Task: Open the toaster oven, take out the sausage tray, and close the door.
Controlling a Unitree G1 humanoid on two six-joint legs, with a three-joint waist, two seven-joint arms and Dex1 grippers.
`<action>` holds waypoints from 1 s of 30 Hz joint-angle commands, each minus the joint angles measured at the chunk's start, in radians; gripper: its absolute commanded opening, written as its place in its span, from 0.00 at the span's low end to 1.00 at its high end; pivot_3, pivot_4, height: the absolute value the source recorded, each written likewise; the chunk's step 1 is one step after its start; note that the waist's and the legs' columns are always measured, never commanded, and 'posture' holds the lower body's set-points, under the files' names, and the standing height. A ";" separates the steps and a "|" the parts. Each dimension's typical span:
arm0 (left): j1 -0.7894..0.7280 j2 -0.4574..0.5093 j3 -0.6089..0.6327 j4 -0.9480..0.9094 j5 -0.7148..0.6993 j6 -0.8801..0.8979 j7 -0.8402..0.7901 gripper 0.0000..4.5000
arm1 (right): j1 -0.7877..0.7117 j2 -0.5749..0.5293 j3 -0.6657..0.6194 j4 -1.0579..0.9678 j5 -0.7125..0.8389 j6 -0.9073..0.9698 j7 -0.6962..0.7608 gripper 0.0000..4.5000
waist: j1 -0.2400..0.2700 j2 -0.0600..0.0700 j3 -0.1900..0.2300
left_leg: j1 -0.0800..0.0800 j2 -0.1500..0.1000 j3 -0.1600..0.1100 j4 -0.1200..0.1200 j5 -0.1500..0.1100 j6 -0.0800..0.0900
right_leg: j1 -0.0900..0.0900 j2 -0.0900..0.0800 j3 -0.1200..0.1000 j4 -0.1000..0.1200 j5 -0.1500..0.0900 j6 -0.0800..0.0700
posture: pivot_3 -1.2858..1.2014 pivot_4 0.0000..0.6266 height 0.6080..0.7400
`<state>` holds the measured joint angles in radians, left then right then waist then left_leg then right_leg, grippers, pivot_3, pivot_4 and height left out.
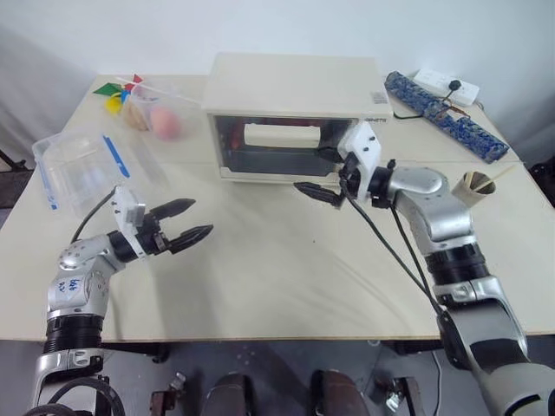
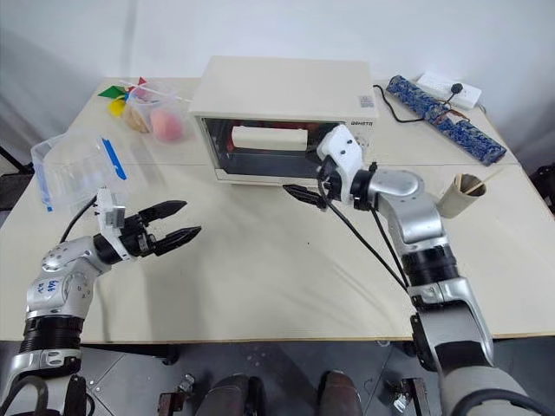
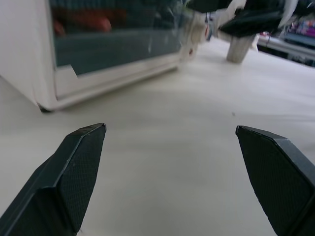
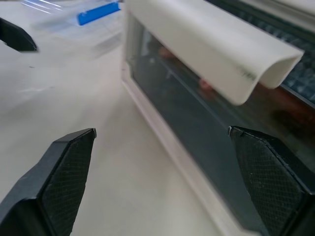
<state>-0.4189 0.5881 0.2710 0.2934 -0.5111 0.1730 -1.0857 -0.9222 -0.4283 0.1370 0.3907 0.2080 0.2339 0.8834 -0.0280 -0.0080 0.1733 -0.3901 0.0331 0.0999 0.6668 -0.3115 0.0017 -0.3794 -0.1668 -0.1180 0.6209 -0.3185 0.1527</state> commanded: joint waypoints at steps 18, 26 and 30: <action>-0.058 0.104 0.055 -0.022 -0.048 0.131 0.024 1.00 | 0.152 -0.034 0.020 -0.373 0.056 0.082 0.175 1.00 | -0.006 0.000 0.001 | 0.000 0.000 -0.002 -0.002 0.000 -0.001 | -0.001 0.000 -0.003 0.001 0.000 0.000 | 0.52 0.24 1.00; -0.203 0.185 0.087 0.139 -0.086 0.140 -0.094 0.81 | 0.231 -0.062 0.051 -0.426 0.002 0.081 0.152 1.00 | -0.003 -0.001 0.002 | -0.001 0.000 -0.001 -0.002 0.000 -0.002 | -0.002 0.000 -0.003 0.001 0.000 0.000 | 0.52 0.24 1.00; -0.284 0.206 0.066 0.255 -0.056 0.095 -0.163 0.53 | 0.236 -0.055 0.052 -0.438 0.002 0.087 0.139 1.00 | -0.002 -0.002 0.002 | -0.001 0.000 0.000 -0.002 0.000 -0.002 | -0.003 0.000 -0.003 0.001 0.000 0.000 | 0.52 0.24 1.00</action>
<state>-0.6756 0.7741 0.3340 0.5196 -0.5768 0.2950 -1.2173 -0.6849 -0.4854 0.1924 -0.0003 0.2004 0.3286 1.0236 -0.0303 -0.0098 0.1752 -0.3908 0.0334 0.1000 0.6653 -0.3113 -0.0001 -0.3819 -0.1668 -0.1206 0.6219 -0.3185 0.1527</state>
